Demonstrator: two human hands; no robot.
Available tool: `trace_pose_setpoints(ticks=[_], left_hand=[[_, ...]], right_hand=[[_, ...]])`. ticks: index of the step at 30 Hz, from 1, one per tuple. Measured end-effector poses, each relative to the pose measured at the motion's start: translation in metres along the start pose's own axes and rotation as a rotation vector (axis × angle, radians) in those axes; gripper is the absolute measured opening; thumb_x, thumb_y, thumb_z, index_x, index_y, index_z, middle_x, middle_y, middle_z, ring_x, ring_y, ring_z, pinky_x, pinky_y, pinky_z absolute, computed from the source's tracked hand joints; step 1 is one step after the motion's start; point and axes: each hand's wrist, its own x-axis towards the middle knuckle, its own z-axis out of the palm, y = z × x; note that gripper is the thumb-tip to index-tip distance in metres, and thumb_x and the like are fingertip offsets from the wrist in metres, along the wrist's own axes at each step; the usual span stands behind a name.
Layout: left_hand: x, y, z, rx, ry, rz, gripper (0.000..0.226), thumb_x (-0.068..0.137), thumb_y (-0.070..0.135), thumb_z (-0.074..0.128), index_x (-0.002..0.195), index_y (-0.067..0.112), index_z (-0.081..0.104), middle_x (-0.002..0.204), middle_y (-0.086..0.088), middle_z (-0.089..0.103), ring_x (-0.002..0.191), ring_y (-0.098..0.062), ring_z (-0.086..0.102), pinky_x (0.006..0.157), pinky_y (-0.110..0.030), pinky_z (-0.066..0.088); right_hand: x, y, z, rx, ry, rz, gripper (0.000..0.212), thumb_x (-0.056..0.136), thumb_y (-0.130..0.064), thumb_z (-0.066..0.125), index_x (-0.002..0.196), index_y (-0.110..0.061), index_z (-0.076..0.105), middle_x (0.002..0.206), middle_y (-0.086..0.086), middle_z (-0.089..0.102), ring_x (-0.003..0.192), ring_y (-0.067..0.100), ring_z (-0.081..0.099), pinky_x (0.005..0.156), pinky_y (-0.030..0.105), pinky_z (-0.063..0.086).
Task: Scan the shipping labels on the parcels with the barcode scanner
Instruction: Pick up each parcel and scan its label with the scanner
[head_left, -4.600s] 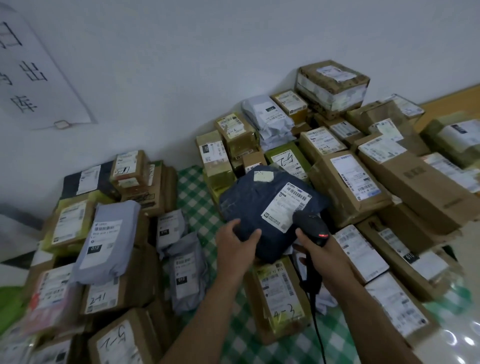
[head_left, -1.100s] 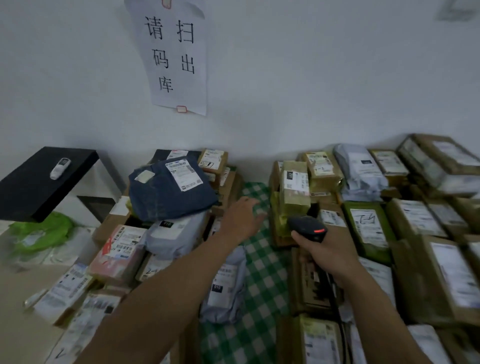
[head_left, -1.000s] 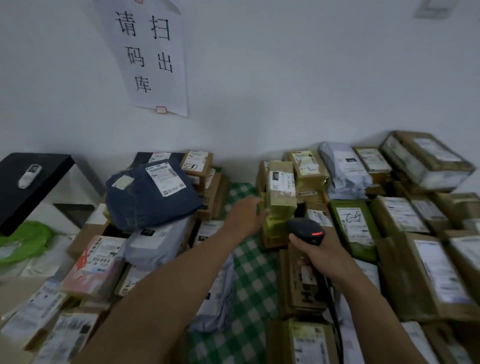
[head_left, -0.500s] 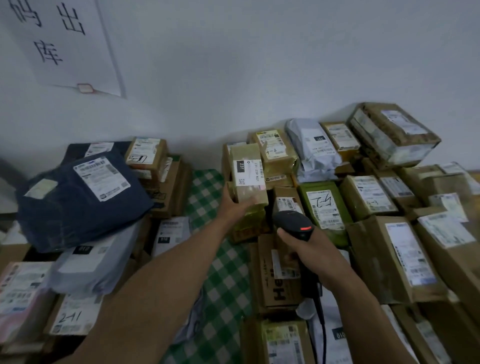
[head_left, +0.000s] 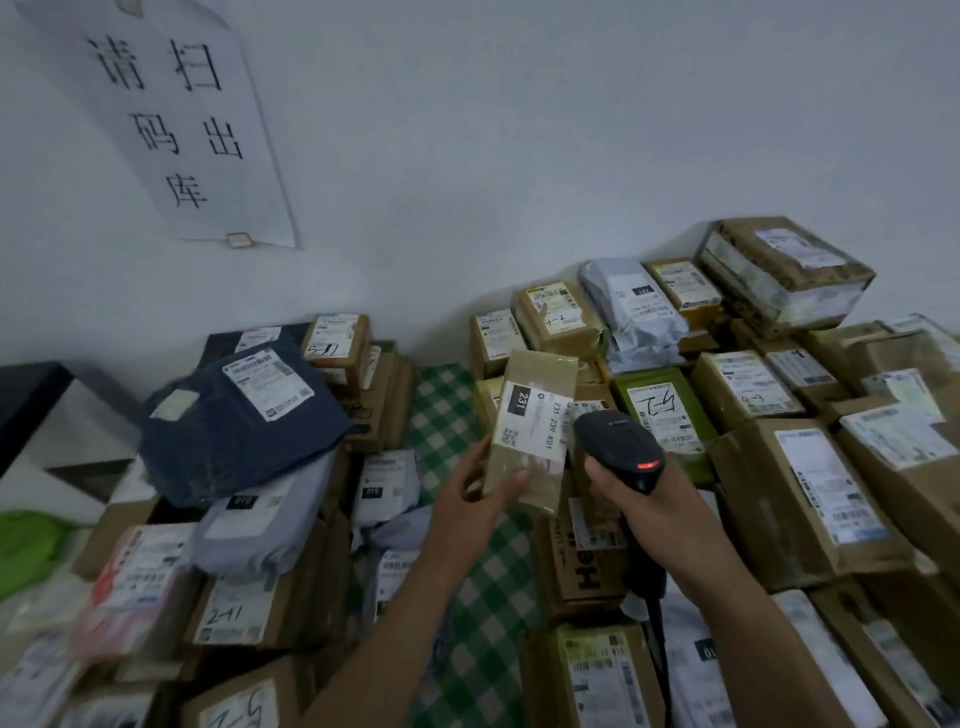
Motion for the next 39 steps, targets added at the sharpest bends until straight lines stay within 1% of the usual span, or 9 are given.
trace_pose_setpoints(ticks=[5,9,12,14,17,20,23,27,39], left_hand=[[-0.046,0.004,0.004,-0.197,0.034,0.013,0.056,0.08,0.033,0.077,0.133,0.033,0.056,0.123,0.006,0.073,0.114,-0.016,0.07,0.091,-0.033,0.059],[-0.065,0.011,0.0,-0.191,0.087,0.035,0.049,0.083,0.033,0.072,0.13,0.027,0.061,0.12,0.006,0.075,0.114,-0.017,0.07,0.1,-0.044,0.056],[-0.071,0.025,-0.012,-0.111,0.119,0.093,0.034,0.09,0.026,0.069,0.123,0.028,0.064,0.121,0.002,0.074,0.108,-0.005,0.071,0.091,-0.028,0.058],[-0.068,0.036,-0.025,-0.005,0.112,0.152,0.024,0.1,0.014,0.062,0.119,0.029,0.063,0.115,0.012,0.07,0.096,0.01,0.068,0.079,-0.013,0.054],[-0.059,0.044,-0.045,0.165,0.132,0.197,0.029,0.103,0.018,0.061,0.119,0.041,0.061,0.117,0.02,0.067,0.1,0.009,0.067,0.075,-0.01,0.052],[-0.053,0.046,-0.06,0.262,0.146,0.216,0.033,0.1,0.026,0.067,0.131,0.038,0.062,0.126,0.011,0.069,0.108,-0.001,0.068,0.083,-0.019,0.057],[-0.048,0.049,-0.068,0.327,0.138,0.244,0.039,0.099,0.03,0.07,0.135,0.04,0.061,0.129,0.009,0.069,0.112,-0.005,0.068,0.094,-0.035,0.059],[-0.047,0.051,-0.074,0.385,0.137,0.257,0.043,0.097,0.029,0.072,0.137,0.039,0.06,0.13,0.012,0.068,0.117,-0.003,0.065,0.098,-0.036,0.058],[-0.046,0.048,-0.083,0.432,0.141,0.231,0.055,0.093,0.036,0.076,0.142,0.048,0.052,0.131,0.022,0.061,0.122,-0.004,0.06,0.101,-0.038,0.056]], right_hand=[[-0.03,-0.002,0.009,0.258,0.009,-0.012,0.041,0.093,-0.038,0.074,0.131,-0.043,0.061,0.119,-0.018,0.073,0.109,0.003,0.069,0.077,0.023,0.059],[-0.044,-0.003,0.004,0.26,-0.017,-0.062,0.046,0.088,-0.041,0.077,0.131,-0.044,0.062,0.122,-0.013,0.074,0.111,0.013,0.072,0.086,0.037,0.062],[-0.055,-0.011,-0.009,0.146,-0.021,-0.107,0.042,0.089,-0.04,0.078,0.128,-0.037,0.064,0.106,-0.009,0.078,0.092,0.013,0.077,0.075,0.029,0.062],[-0.059,-0.014,-0.017,0.075,-0.057,-0.119,0.039,0.089,-0.041,0.077,0.126,-0.033,0.066,0.098,-0.007,0.079,0.082,0.012,0.077,0.064,0.021,0.058],[-0.063,-0.014,-0.021,-0.108,-0.166,-0.111,0.037,0.084,-0.056,0.077,0.114,-0.036,0.068,0.083,-0.02,0.075,0.074,0.003,0.073,0.069,0.025,0.054],[-0.069,-0.015,-0.013,-0.133,-0.207,-0.112,0.055,0.073,-0.071,0.077,0.122,-0.048,0.065,0.095,-0.02,0.076,0.089,0.001,0.07,0.077,0.027,0.054],[-0.074,-0.019,-0.007,-0.171,-0.237,-0.14,0.044,0.081,-0.056,0.08,0.121,-0.047,0.065,0.088,-0.023,0.074,0.084,-0.008,0.068,0.066,0.01,0.048],[-0.077,-0.024,-0.005,-0.19,-0.281,-0.135,0.038,0.082,-0.054,0.08,0.115,-0.048,0.064,0.074,-0.032,0.069,0.071,-0.014,0.064,0.057,0.006,0.045],[-0.076,-0.024,-0.001,-0.185,-0.346,-0.094,0.042,0.078,-0.06,0.077,0.115,-0.048,0.063,0.075,-0.027,0.071,0.074,-0.005,0.069,0.069,0.019,0.053]])
